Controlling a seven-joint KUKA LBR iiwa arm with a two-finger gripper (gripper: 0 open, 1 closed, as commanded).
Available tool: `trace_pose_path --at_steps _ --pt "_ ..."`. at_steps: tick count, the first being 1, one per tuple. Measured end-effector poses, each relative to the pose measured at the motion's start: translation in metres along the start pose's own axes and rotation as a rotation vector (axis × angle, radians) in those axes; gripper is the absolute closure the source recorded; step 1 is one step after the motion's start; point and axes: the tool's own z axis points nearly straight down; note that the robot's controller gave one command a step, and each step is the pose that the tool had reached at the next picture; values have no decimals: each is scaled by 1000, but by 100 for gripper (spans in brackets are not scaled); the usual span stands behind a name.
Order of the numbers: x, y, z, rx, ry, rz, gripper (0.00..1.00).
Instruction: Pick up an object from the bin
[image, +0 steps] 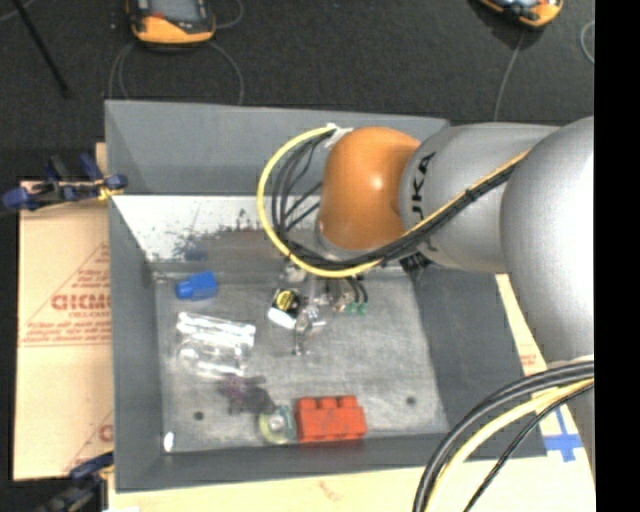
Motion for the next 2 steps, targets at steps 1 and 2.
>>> trace_pose_path --at_steps 1,2 --pt "-19 -6 45 -6 -11 56 0" --pt "-22 -6 39 -6 -22 58 100"
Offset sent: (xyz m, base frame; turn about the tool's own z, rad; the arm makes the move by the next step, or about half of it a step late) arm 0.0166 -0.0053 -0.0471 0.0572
